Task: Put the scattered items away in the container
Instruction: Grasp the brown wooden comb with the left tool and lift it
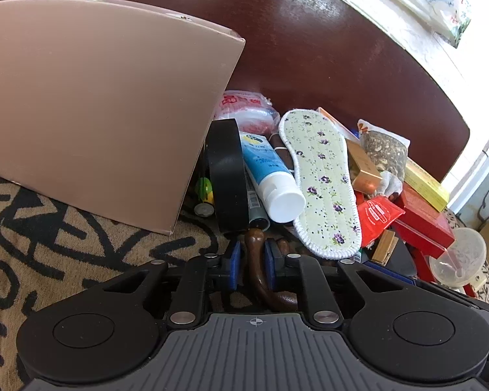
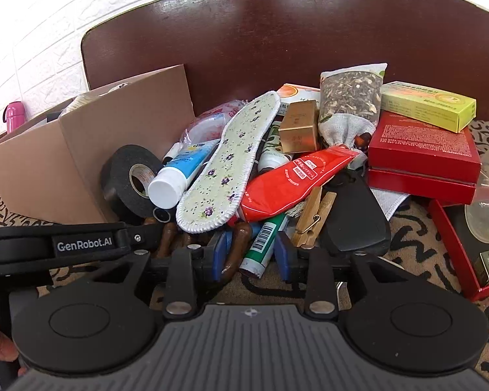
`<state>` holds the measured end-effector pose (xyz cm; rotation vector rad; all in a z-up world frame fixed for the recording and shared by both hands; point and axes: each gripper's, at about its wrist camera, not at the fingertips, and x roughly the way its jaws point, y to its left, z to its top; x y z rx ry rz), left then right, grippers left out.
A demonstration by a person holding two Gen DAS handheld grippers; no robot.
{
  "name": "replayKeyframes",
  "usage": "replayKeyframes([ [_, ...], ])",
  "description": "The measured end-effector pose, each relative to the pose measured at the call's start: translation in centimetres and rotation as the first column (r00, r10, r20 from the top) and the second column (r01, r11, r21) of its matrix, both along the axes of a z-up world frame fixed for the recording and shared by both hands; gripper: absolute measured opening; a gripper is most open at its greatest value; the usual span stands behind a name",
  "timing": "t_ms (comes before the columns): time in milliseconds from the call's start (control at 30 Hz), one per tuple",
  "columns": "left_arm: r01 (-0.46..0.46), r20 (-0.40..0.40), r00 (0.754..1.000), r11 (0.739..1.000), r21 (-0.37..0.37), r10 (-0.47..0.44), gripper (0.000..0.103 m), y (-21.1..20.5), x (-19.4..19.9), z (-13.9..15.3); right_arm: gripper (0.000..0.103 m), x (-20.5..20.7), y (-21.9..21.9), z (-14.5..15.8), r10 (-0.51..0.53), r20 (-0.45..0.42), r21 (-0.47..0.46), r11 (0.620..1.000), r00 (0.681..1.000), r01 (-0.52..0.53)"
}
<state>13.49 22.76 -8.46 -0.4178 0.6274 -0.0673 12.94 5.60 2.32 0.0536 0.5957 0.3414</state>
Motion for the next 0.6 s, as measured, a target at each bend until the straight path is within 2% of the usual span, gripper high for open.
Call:
replayKeyframes([
  [100, 0.003, -0.009, 1.0, 1.0, 0.006, -0.003, 0.024, -0.3, -1.1, 0.3, 0.027, -1.2, 0.3, 0.3, 0.031, 0.006, -0.032, 0.999, 0.999, -0.031],
  [133, 0.003, -0.013, 1.0, 1.0, 0.003, -0.003, 0.024, -0.3, -1.6, 0.4, 0.017, -1.8, 0.3, 0.5, 0.051, 0.008, -0.031, 0.998, 0.999, -0.051],
  [233, 0.005, -0.016, 1.0, 1.0, 0.018, -0.005, 0.024, -0.6, -3.7, 0.6, 0.017, -3.7, 0.3, 0.6, 0.074, 0.003, -0.051, 0.996, 0.997, -0.074],
  [367, 0.011, -0.03, 1.0, 1.0, 0.025, -0.01, 0.024, -0.7, -7.0, 0.8, 0.018, -6.2, -1.1, 0.5, 0.101, -0.051, 0.039, 0.994, 0.994, -0.099],
  [600, 0.037, -0.054, 0.998, 0.998, 0.045, -0.035, 0.026, -1.3, -11.8, 1.2, 0.02, -11.0, -2.5, 0.7, 0.129, -0.108, 0.121, 0.986, 0.986, -0.116],
])
